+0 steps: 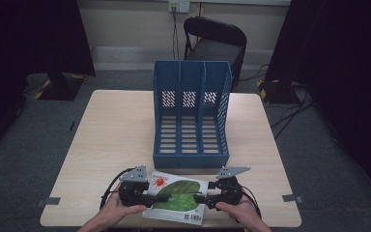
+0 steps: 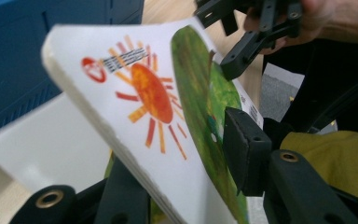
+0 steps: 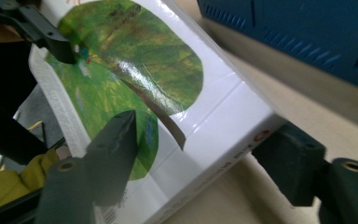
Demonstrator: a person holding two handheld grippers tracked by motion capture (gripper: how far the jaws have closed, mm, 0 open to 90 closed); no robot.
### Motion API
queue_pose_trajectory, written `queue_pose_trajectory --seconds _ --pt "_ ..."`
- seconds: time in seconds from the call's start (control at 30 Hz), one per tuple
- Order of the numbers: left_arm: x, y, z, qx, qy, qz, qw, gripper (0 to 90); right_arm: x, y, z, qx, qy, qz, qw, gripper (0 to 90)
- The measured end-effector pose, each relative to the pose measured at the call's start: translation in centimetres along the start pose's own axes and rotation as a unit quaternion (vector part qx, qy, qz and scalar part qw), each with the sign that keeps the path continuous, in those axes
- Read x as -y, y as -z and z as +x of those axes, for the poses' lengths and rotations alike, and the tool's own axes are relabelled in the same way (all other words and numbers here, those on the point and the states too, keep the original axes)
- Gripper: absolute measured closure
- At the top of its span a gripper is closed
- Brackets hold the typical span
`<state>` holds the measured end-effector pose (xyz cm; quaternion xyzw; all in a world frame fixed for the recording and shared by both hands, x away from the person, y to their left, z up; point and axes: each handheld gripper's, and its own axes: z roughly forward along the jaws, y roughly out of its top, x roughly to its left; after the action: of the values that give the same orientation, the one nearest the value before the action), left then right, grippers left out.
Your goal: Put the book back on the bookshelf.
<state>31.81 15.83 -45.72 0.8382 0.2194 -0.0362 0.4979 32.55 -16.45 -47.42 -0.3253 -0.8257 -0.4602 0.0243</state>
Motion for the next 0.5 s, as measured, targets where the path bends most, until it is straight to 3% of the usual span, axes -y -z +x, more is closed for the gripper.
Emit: queue_pose_trajectory --seconds 0.13,0.3,0.4,0.5 --pt "0.1 0.3 0.4 -0.006 0.012 0.002 0.9999 63.4 -0.3 0.9 0.3 0.001 0.011 -0.019 0.9998 43.3" --pt "0.2 0.4 0.7 -0.018 0.019 0.005 0.9997 63.0 -0.6 1.8 0.9 -0.008 0.020 -0.043 0.9989 47.7" --pt "0.4 0.3 0.7 -0.030 0.008 0.019 0.9993 62.9 -0.8 2.5 1.4 -0.020 0.030 -0.063 0.9974 49.7" --pt "0.4 0.2 0.7 -0.026 0.014 0.019 0.9994 64.3 -1.0 2.8 1.8 -0.013 0.037 -0.071 0.9967 49.6"
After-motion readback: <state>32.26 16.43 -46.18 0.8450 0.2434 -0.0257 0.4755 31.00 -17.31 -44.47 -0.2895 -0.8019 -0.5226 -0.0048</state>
